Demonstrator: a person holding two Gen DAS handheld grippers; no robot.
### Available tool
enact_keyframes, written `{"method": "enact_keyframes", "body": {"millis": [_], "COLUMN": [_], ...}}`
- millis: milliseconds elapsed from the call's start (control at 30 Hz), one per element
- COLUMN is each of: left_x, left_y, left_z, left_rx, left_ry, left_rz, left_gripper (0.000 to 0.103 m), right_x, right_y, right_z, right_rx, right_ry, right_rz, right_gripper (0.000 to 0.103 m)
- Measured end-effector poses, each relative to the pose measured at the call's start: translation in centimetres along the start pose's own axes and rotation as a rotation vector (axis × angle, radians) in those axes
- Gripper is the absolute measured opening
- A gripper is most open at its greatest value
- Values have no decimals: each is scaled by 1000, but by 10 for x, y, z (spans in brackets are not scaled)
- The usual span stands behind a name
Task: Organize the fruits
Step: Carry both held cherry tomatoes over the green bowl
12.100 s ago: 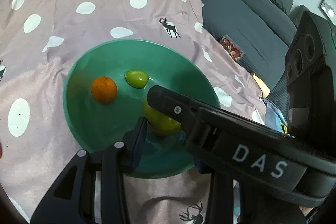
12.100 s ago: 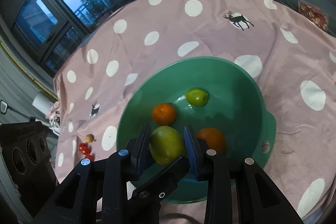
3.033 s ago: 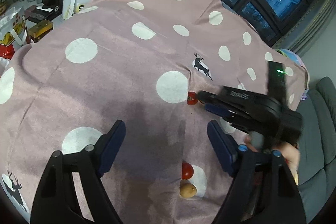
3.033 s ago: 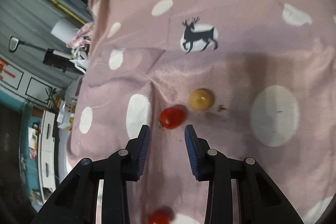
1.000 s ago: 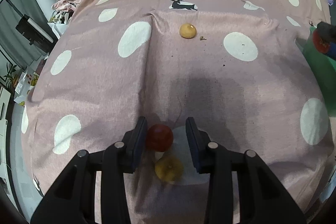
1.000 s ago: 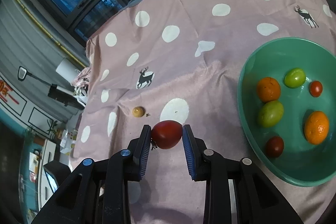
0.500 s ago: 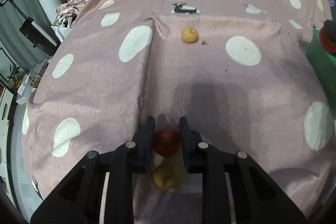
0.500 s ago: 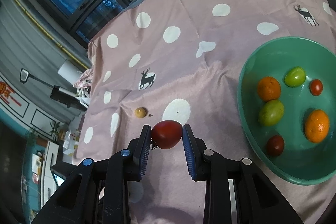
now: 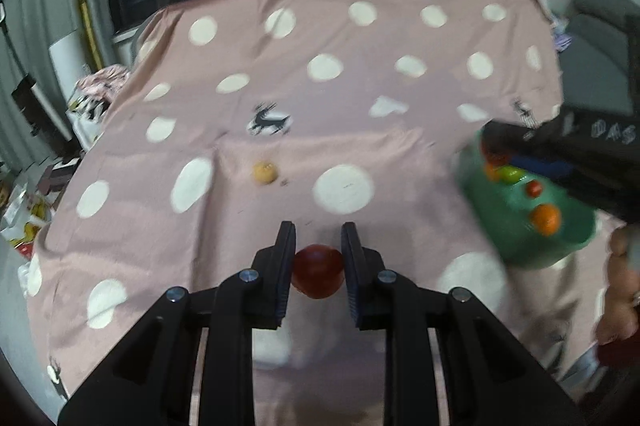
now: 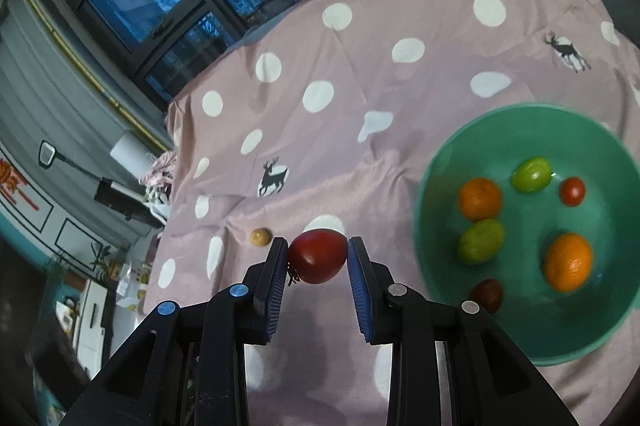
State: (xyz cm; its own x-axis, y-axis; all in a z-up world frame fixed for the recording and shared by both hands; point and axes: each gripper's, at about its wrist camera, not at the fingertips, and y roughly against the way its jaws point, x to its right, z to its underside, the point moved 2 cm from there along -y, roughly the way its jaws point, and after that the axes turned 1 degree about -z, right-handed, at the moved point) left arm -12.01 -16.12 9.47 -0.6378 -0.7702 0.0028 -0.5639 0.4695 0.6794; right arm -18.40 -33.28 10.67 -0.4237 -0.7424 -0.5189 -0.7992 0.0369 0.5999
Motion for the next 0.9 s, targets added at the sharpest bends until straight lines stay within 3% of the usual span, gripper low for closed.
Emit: {"method": "enact_keyframes", "body": {"millis": [200, 433, 900], "left_x": [36, 82, 147], "left_y": [11, 8, -25], "left_z": [-18, -33, -33], "left_rx": [50, 55, -37], "left_ry": [-6, -13, -63], "left_rz": [87, 198, 345], "left_gripper": [23, 23, 23], "right_x": [16, 42, 108], "right_y": [22, 44, 50], "right_z": [-10, -19, -22], "right_rx": [60, 117, 110], "right_ry": [-6, -18, -139], "right_rz": [28, 115, 286], "right_gripper": [31, 31, 31]}}
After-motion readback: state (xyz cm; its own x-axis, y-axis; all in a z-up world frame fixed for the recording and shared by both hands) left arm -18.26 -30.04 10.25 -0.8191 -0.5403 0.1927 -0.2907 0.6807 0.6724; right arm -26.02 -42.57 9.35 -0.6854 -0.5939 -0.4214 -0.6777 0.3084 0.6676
